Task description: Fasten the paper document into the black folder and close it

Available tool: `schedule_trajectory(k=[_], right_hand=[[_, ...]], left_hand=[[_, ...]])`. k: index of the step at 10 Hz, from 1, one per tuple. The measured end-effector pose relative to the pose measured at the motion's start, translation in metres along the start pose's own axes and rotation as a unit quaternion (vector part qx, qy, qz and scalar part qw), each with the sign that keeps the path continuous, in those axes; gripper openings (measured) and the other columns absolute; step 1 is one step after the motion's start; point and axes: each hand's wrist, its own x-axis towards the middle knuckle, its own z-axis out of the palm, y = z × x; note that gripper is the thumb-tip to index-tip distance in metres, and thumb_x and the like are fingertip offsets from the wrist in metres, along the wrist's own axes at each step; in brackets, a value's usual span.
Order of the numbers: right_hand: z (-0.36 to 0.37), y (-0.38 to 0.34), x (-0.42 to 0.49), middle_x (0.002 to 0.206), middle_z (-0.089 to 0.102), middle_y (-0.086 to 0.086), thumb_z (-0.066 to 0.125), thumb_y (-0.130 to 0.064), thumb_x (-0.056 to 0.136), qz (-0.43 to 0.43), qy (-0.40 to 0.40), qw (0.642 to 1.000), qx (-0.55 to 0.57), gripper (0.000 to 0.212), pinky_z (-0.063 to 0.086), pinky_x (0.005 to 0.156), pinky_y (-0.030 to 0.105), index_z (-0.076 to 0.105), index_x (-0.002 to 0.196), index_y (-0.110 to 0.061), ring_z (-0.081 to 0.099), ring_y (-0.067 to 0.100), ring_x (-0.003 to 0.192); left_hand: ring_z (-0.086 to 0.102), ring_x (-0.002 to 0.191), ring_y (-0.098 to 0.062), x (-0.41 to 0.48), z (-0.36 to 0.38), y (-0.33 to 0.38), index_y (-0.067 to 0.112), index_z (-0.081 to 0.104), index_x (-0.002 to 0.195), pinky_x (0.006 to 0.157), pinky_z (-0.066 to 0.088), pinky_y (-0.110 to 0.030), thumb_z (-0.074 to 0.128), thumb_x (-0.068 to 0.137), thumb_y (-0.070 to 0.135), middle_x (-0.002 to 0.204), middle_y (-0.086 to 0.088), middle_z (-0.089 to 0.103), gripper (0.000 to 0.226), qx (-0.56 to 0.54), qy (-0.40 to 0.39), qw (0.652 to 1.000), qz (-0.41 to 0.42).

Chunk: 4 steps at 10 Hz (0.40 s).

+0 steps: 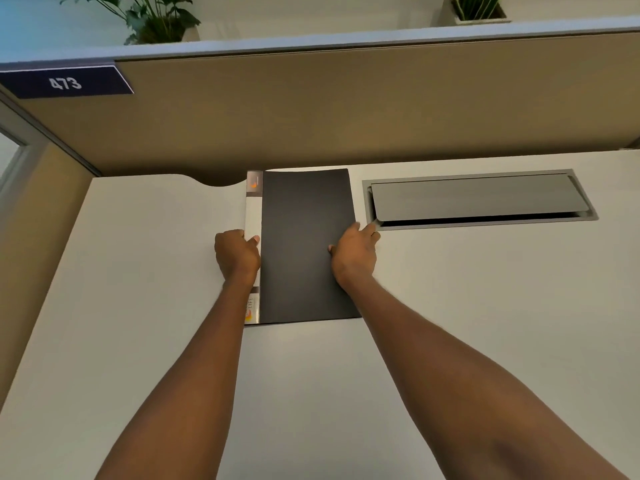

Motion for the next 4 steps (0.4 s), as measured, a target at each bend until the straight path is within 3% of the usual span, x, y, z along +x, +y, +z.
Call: schedule_trajectory(k=[1,2,4], right_hand=[[-0.002,0.004,-0.003,0.142,0.044,0.02,0.067,-0.04,0.095,-0.014,0.018,0.999,-0.048,0.062,0.044,0.105,0.034,0.046,0.138,0.0,0.045,0.031,0.13],[-0.005,0.007,-0.011,0.143,0.045,0.017,0.061,-0.04,0.098,-0.05,0.055,0.995,-0.065,0.062,0.043,0.106,0.035,0.043,0.142,-0.001,0.045,0.03,0.132],[-0.015,0.024,-0.048,0.149,0.044,0.014,0.044,-0.037,0.105,-0.165,0.071,0.982,-0.065,0.058,0.036,0.115,0.04,0.034,0.152,-0.004,0.044,0.03,0.136]], left_hand=[[0.068,0.115,-0.038,-0.006,-0.004,0.003,-0.003,0.069,0.12,0.101,0.057,-0.044,0.068,0.098,0.027,0.128,-0.02,0.067,0.037,0.028,-0.006,1.0,0.002],[0.061,0.125,-0.038,-0.016,-0.006,0.007,0.001,0.06,0.136,0.102,0.053,-0.045,0.061,0.102,0.031,0.136,-0.02,0.06,0.045,0.092,0.018,0.995,0.025],[0.045,0.143,-0.038,-0.059,-0.003,0.0,0.006,0.045,0.151,0.117,0.042,-0.051,0.047,0.107,0.034,0.155,-0.018,0.046,0.052,0.133,0.04,0.985,0.103]])
